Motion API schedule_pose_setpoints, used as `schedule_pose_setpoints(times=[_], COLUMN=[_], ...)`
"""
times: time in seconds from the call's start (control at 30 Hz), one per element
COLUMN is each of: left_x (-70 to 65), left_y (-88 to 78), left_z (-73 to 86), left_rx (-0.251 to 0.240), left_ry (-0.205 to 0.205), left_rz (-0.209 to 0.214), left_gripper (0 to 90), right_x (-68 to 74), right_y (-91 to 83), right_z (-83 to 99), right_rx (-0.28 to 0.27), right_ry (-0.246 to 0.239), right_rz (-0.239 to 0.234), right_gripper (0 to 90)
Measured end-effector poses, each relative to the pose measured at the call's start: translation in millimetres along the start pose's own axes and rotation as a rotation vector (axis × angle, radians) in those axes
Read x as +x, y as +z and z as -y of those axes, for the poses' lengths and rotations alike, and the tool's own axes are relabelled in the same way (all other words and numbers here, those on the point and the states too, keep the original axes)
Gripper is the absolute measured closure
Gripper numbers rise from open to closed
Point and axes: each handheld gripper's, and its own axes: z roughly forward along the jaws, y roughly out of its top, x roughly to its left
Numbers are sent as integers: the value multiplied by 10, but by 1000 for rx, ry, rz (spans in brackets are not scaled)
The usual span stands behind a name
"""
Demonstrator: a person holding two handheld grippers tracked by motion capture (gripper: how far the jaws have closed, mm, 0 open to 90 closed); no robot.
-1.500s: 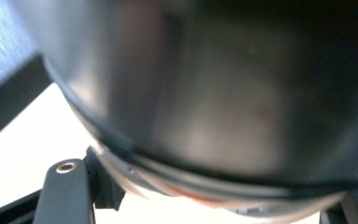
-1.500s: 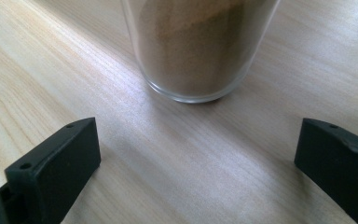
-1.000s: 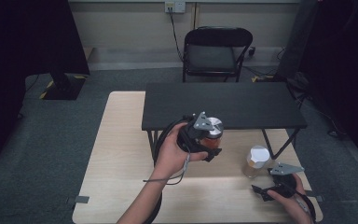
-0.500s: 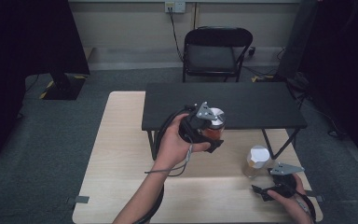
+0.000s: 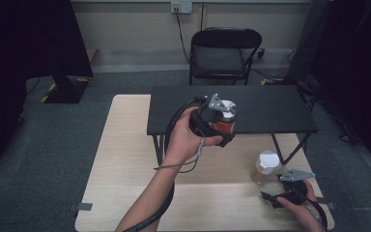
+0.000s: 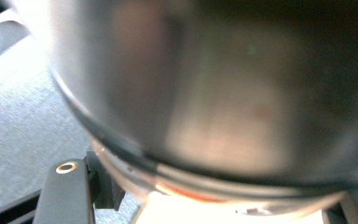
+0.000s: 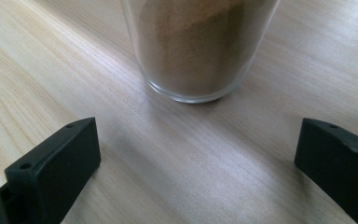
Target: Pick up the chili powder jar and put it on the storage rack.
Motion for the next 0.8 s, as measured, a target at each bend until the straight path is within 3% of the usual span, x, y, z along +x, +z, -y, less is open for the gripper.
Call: schedule_pose_setpoints(times=[0.8], left_x=[182], left_y=[214], left_z=[-84], left_rx=[26], left_ry=[-113], left_rz=[-109], left_gripper=[308], right_x=[-1], right_y=[0], right_z=[0], right_rx=[0], right_ry=[-1], right_rz=[0], right_gripper=[0])
